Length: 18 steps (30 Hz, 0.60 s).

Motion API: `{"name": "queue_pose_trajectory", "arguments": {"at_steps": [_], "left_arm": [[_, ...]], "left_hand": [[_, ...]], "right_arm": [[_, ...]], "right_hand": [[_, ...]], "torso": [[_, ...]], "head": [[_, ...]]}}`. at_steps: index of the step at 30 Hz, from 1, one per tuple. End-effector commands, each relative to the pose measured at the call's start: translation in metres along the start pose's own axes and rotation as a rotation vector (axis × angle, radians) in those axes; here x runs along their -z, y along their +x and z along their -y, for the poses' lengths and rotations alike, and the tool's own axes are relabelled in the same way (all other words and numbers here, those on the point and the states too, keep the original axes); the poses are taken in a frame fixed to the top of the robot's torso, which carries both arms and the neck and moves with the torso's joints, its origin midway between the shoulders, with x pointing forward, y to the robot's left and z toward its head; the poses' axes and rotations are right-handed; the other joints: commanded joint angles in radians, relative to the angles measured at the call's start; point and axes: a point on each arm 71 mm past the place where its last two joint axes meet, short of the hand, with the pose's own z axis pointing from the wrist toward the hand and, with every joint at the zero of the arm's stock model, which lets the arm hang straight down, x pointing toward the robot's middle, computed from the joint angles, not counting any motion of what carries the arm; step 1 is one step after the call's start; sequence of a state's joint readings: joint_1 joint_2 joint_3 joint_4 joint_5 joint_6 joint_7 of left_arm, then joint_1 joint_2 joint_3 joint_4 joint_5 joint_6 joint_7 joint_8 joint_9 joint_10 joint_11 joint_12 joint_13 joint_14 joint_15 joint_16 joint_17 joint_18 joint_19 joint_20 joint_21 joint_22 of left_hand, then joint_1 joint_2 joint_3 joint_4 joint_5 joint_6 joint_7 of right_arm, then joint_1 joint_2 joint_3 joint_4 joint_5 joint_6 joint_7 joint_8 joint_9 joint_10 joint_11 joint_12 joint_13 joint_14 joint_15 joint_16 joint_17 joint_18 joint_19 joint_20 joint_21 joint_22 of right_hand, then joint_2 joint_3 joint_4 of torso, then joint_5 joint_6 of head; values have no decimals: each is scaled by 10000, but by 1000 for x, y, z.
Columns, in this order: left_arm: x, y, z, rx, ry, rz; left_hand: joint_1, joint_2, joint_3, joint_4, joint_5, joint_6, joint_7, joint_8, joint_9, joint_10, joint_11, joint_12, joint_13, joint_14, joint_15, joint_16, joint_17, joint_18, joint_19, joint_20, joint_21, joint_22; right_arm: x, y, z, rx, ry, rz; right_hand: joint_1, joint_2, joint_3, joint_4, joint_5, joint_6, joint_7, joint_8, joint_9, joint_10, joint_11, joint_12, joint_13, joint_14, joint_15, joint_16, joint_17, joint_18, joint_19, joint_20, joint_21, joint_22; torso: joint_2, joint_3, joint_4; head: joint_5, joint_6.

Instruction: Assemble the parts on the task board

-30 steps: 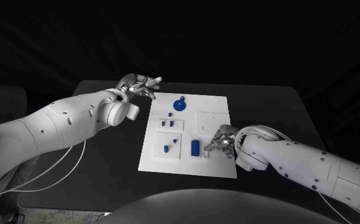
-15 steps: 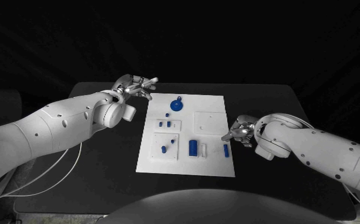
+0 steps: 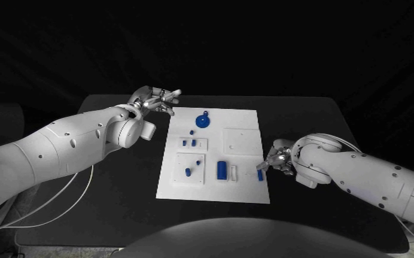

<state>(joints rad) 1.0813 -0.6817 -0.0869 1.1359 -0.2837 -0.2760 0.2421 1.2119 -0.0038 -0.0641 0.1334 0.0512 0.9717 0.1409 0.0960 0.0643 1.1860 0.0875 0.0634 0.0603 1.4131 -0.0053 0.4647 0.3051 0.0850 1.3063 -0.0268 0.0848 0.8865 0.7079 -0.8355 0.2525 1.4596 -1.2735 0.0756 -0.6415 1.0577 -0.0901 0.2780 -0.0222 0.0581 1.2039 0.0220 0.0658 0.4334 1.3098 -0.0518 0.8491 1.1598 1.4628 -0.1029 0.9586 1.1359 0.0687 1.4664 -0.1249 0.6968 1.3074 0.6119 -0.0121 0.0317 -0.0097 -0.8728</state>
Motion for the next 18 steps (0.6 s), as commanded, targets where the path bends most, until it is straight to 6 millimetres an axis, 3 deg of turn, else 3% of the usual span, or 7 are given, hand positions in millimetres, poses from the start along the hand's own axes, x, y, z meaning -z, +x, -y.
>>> {"name": "queue_pose_trajectory", "arguments": {"at_steps": [1, 10, 18], "left_arm": [[0, 3, 2, 3, 117, -113], [0, 3, 2, 7, 108, -128], [0, 2, 2, 11, 104, -142]], "left_hand": [[18, 70, -30, -56, -18, -31, -3, 31, -1, -18, -3, -3, 16, 30, 44, 46, 9, -122, 29, 51, 31, -10], [12, 61, -33, -40, -19, -40, -2, 23, -1, -22, -2, -3, 16, 30, 44, 44, 8, -123, 27, 51, 31, -11], [12, 61, -33, -40, -19, -40, -2, 23, -1, -22, -2, -3, 16, 30, 44, 44, 8, -123, 27, 51, 31, -11]], "right_arm": [[-2, 4, 1, 599, 415, 27], [-9, 15, -1, 1123, 588, 148], [-15, 22, -3, 1649, 687, 489]], "right_hand": [[-26, -189, 14, 175, -40, 57, 44, -16, 74, 44, 55, -41, 7, 18, 62, 34, 13, -120, 541, 56, -49, 508], [-54, -406, 59, 511, -74, 59, 49, -16, 201, 43, 55, -70, 12, 18, 58, 23, 31, -129, 543, 47, -43, 516], [-13, -407, 103, 578, -78, 79, 39, -14, 233, 59, 48, -65, 27, 22, 54, 21, 47, -134, 545, 41, -41, 518]], "torso": [[-4, -15, 10], [-6, -12, 0], [-12, -11, -1]], "head": [[4, 2], [54, 2], [93, 2]]}}
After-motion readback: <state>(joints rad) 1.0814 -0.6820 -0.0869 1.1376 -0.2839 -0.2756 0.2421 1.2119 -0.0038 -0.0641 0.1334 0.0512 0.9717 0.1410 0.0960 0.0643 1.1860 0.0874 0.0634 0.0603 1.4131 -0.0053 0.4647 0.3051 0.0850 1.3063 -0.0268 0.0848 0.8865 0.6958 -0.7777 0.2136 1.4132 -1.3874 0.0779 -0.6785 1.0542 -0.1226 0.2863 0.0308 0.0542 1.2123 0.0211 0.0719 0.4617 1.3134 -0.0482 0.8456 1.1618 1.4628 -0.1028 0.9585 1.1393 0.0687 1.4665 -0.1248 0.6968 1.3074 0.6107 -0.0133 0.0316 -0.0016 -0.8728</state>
